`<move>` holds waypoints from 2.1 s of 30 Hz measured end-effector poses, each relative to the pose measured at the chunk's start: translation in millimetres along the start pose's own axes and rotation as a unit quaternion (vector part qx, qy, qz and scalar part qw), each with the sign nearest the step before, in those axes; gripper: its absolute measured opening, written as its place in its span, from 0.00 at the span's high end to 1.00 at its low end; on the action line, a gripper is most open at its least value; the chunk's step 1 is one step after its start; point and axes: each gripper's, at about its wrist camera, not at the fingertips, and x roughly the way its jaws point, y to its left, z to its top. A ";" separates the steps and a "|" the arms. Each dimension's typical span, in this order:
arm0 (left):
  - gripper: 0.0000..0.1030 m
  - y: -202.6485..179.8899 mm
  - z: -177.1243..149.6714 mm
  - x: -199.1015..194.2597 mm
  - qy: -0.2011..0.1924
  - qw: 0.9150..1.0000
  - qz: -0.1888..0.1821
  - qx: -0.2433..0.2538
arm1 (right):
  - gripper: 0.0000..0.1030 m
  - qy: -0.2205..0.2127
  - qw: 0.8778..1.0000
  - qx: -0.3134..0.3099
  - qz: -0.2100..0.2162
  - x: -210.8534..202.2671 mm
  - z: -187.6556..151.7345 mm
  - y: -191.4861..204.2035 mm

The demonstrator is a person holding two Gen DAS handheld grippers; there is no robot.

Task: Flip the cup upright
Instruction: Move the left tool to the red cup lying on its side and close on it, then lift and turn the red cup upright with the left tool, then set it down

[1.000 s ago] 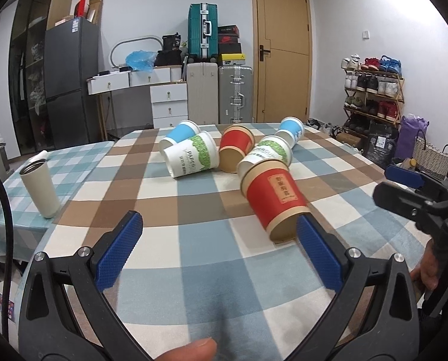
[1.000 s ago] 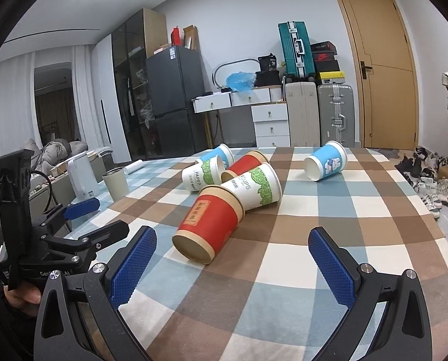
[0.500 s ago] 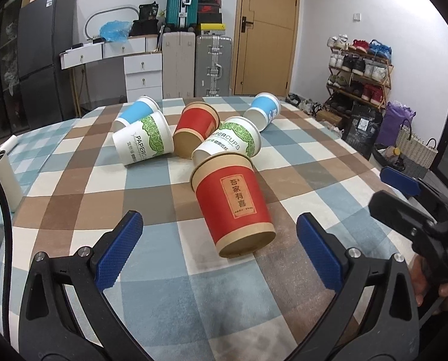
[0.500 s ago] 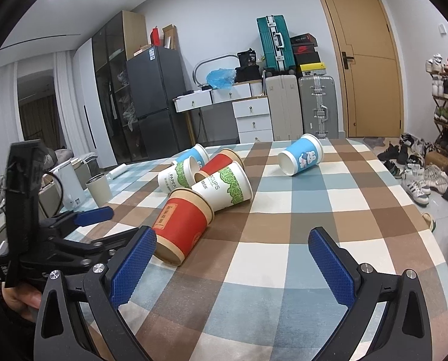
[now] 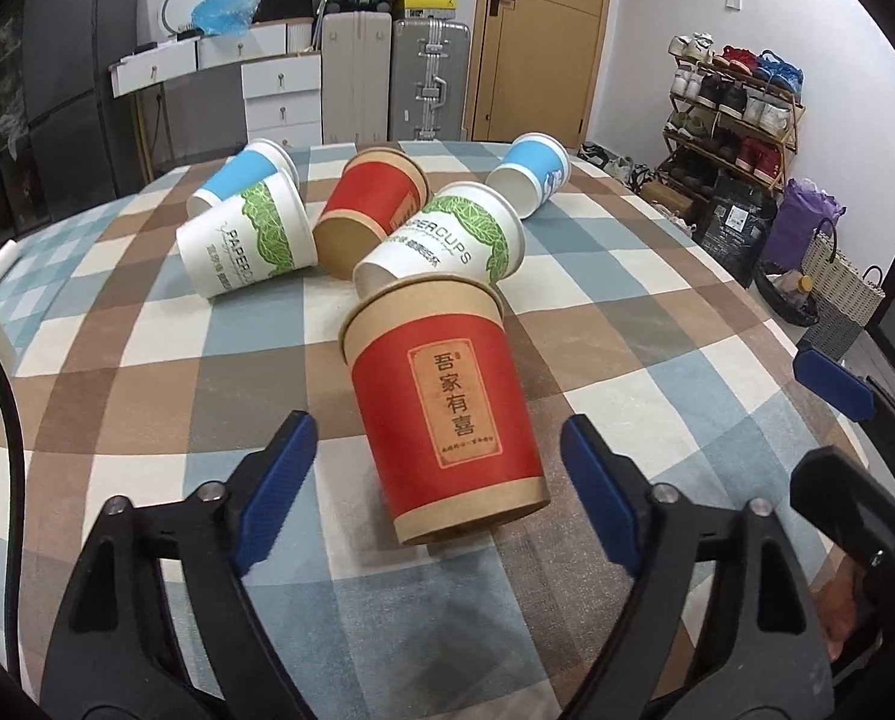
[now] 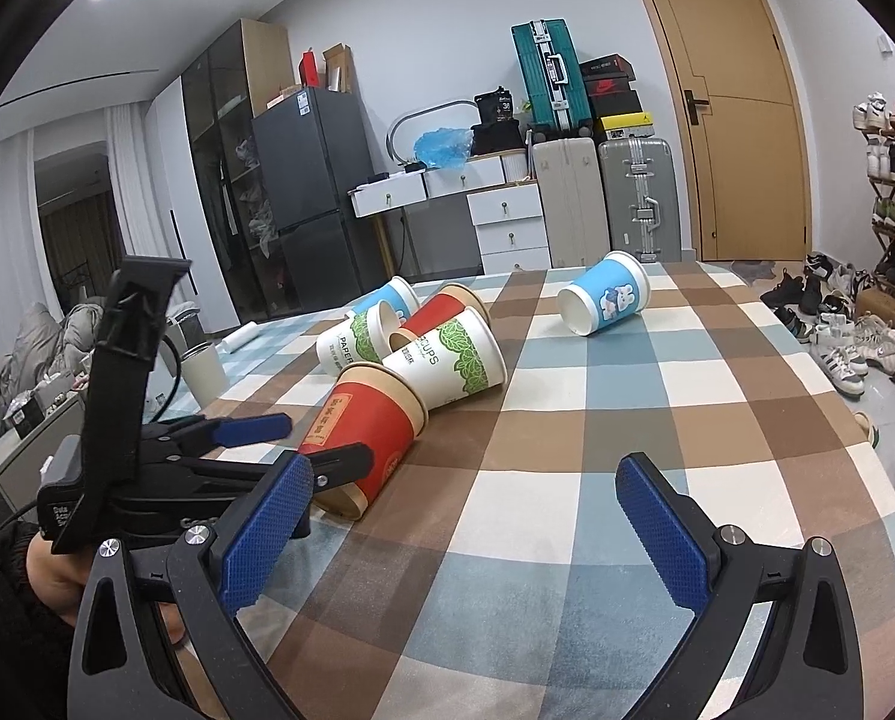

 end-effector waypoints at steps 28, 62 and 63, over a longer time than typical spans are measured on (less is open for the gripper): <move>0.49 17.8 -30.2 -75.5 -0.052 0.998 0.004 -0.047 | 0.00 -0.002 0.999 -0.016 0.028 0.6 -1.4 15.6; 0.48 -6.0 -98.6 -98.5 -0.029 0.997 -0.013 -0.071 | 0.00 0.017 0.999 -0.023 0.043 5.4 -7.2 17.2; 0.48 -6.3 -98.9 -99.0 -0.029 0.997 -0.013 -0.070 | 0.00 0.018 0.999 -0.024 0.043 5.4 -7.2 17.1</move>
